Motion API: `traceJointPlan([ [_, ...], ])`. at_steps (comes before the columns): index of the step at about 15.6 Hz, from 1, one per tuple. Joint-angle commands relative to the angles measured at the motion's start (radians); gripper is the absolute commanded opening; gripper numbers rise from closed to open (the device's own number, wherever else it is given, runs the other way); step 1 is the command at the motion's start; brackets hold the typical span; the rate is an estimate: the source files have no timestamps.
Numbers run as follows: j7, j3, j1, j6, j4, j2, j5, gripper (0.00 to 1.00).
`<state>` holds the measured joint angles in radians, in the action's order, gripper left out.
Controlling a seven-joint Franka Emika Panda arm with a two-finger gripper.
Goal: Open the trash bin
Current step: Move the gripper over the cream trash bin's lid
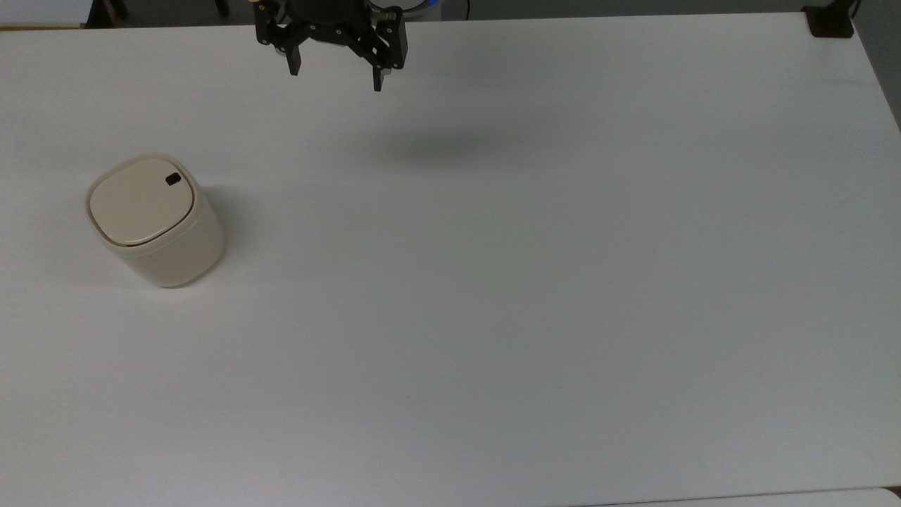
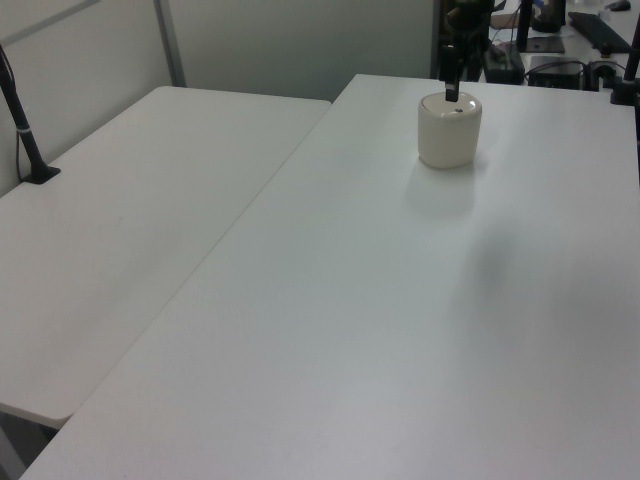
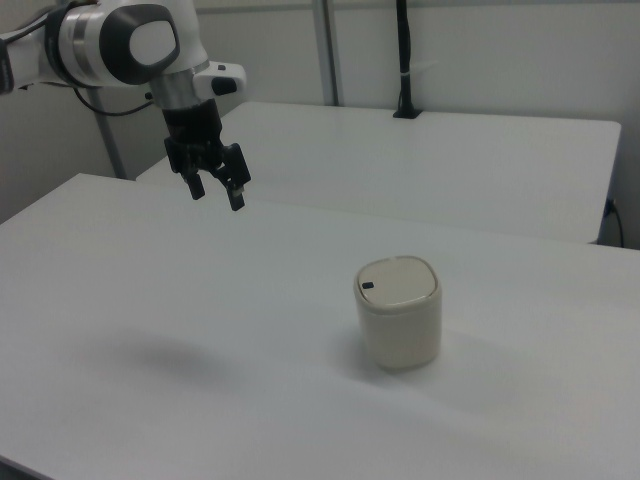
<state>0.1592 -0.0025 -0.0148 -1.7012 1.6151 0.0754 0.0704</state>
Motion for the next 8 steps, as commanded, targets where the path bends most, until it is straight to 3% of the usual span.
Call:
traceJointPlan([
  [1,-0.067,-0.017,-0.004,0.037,0.023,-0.037,0.003,1.00],
  [8,-0.089,-0.019,-0.004,0.037,0.023,-0.036,0.003,1.00],
])
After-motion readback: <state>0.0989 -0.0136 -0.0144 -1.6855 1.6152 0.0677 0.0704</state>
